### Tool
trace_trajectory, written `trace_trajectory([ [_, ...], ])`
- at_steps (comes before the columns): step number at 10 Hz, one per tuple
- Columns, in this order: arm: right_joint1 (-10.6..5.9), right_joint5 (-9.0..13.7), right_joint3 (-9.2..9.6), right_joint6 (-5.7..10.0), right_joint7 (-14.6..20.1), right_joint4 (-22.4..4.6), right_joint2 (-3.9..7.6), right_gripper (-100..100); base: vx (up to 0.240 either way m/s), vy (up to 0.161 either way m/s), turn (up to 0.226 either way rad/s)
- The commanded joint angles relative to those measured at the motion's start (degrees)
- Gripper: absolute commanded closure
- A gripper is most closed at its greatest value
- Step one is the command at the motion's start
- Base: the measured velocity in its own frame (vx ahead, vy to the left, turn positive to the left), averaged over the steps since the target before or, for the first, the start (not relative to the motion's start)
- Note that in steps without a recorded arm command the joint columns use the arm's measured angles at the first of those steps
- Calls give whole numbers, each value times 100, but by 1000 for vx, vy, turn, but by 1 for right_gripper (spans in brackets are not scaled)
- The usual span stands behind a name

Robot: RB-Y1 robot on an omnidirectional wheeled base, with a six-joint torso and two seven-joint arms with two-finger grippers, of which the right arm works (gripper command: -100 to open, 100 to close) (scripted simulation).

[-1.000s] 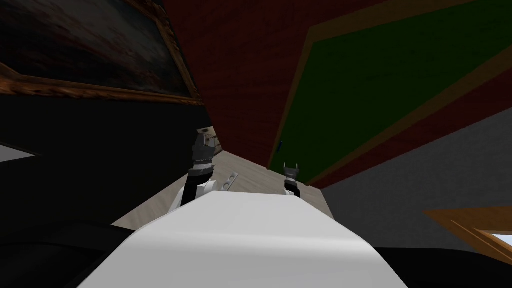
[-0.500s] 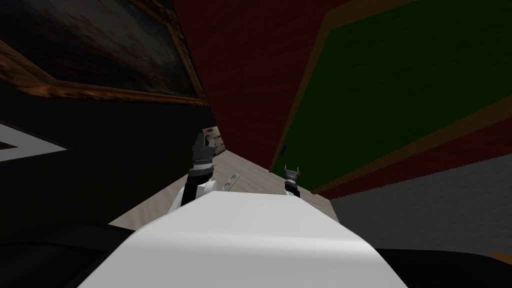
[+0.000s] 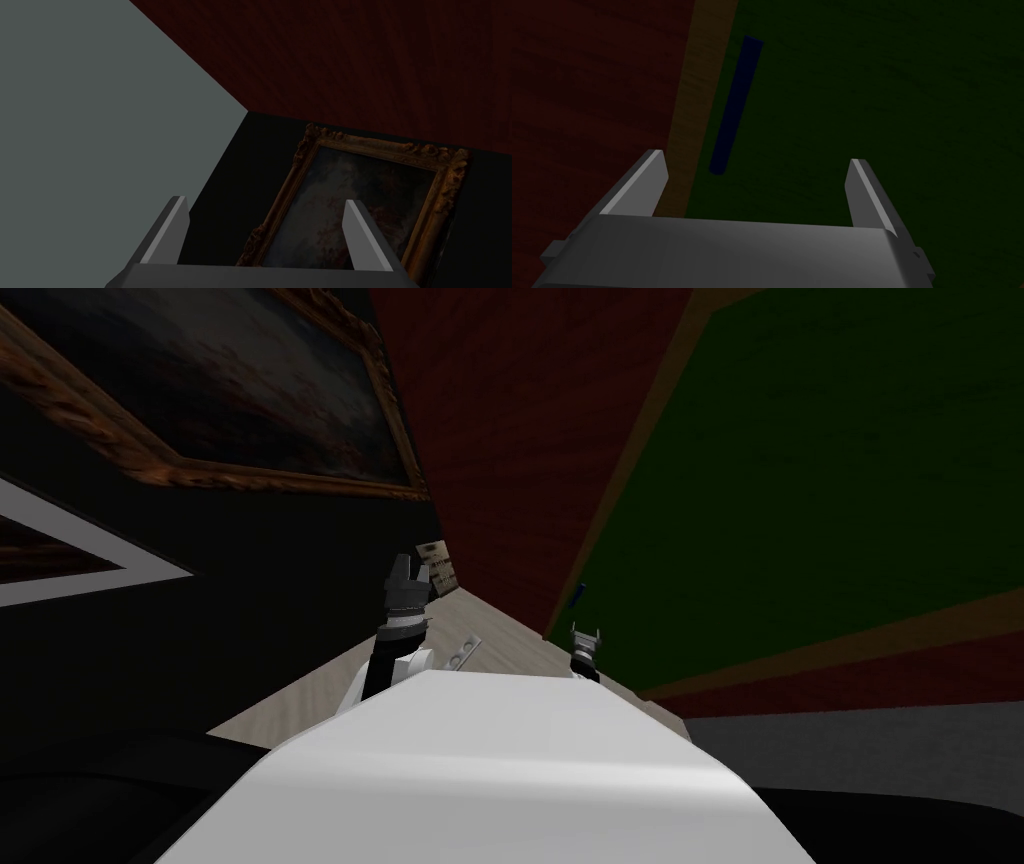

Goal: Pull the door open

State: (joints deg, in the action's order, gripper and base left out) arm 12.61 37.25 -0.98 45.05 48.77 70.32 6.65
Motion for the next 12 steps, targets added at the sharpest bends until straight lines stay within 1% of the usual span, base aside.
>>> trace_trajectory([
  [1, -37, 147, -21, 39, 161, -154, 1, -100, 120, -48, 95],
  [2, -69, 226, -30, 73, 250, -264, 3, -100, 107, -40, 109],
  [3, -128, 374, -48, 138, 415, -469, 7, -100, 116, -65, 199],
  [4, -155, 442, -57, 168, 491, -563, 8, -100, 115, -83, 152],
  [5, -210, 579, -74, 227, 645, -752, 11, -100, 126, -70, 162],
  [7, -259, 701, -88, 281, 782, -922, 12, -100, 100, -63, 119],
  [8, -324, 865, -108, 352, 965, -1148, 14, -100, 135, -85, 183],
  [9, -346, 919, -115, 376, 1026, -1223, 14, -100, 122, -86, 165],
  [12, -406, 1070, -134, 442, 1195, -1433, 15, -100, 75, -67, 72],
])
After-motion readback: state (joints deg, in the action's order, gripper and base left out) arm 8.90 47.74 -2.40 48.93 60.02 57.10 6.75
